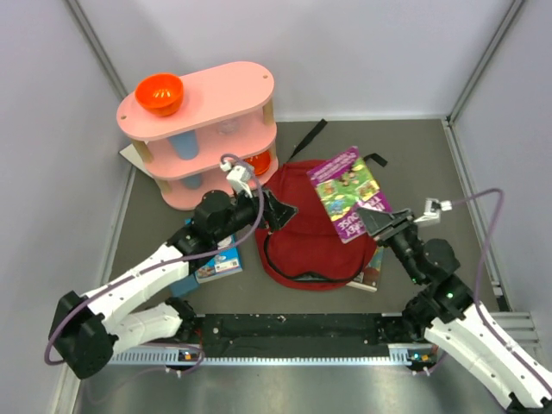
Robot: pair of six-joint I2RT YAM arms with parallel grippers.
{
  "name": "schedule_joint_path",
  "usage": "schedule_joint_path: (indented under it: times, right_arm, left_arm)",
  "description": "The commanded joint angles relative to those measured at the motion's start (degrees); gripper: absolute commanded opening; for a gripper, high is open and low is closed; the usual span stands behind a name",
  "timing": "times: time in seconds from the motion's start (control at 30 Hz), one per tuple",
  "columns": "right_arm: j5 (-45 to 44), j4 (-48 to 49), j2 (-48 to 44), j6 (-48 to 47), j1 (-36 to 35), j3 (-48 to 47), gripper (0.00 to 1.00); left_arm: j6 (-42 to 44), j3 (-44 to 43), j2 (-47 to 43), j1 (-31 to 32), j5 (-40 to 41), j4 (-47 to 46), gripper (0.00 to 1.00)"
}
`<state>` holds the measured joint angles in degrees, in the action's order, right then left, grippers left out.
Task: Pack the student bag
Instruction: Pick up the book from the center of the board, then place the book in the student bag.
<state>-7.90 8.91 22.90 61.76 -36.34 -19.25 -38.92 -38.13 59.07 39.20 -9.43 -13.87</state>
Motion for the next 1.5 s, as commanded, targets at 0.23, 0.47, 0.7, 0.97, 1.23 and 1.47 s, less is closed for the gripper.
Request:
schedule_joint_path:
  times: [0.23,0.47,0.7,0.97,1.23,1.47]
  right_arm:
    - [-25.93,-42.03,-12.34,-5.86,-0.23,-13.09,0.00]
    - [-28.92,-47.66,-15.68,-4.90,-0.23,-15.38,0.00]
    - [-29.72,-48.98,-16.83,-3.66,-0.23,-15.65,0.00]
    - [-28.93,-49.16,-16.65,-2.43,-0.23,-15.21,0.00]
    - [-28.22,-49.60,-16.92,-2.26,-0.23,-15.12,0.00]
    - [-28.22,-50.30,-18.24,-1.73,-0.23,-14.16,0.00]
  left_arm:
    - [34.34,-15.04,12.11,11.41,-8.68,29.24,0.99]
    - [37.25,-20.58,20.64,20.38,-5.94,35.58,0.99]
    - [37.68,-20.85,21.96,21.44,-12.36,34.52,0.97]
    - [38.48,-23.74,27.85,21.36,-9.82,34.52,0.64]
    - [39.88,-27.61,33.48,21.36,-10.70,36.19,0.30]
    - [40.67,-27.88,35.06,21.36,-10.34,36.90,0.40]
